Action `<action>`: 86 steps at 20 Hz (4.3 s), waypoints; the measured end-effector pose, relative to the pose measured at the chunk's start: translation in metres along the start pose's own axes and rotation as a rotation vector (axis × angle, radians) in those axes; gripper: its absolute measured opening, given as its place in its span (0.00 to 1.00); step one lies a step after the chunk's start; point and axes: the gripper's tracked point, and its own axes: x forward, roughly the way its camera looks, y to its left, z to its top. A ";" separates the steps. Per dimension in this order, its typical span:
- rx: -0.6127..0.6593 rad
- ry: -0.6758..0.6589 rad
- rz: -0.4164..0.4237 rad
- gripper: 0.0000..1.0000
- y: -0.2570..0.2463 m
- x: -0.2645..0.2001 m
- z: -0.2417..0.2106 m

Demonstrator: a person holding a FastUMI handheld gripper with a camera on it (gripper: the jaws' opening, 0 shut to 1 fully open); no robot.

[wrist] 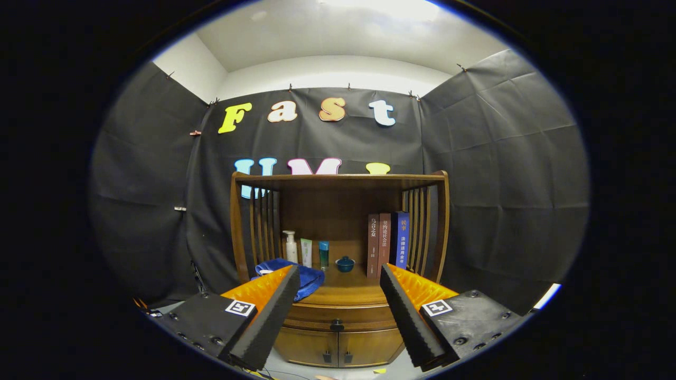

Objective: Pull open the drawer, take out the items inside it, and place them on the countertop above the cabinet.

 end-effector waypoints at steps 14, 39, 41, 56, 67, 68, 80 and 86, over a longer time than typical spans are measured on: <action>-0.007 0.048 0.010 0.99 0.001 0.029 -0.023; 0.019 0.474 0.008 1.00 0.010 0.186 -0.315; 0.024 0.504 -0.001 0.99 0.009 0.188 -0.332; 0.057 0.599 0.004 0.40 0.011 0.192 -0.381; 0.058 0.633 -0.014 0.35 0.012 0.172 -0.383; 0.059 0.633 -0.017 0.35 0.013 0.165 -0.381; 0.058 0.672 -0.031 0.35 0.016 0.064 -0.368; 0.066 0.701 -0.039 0.35 0.015 0.023 -0.369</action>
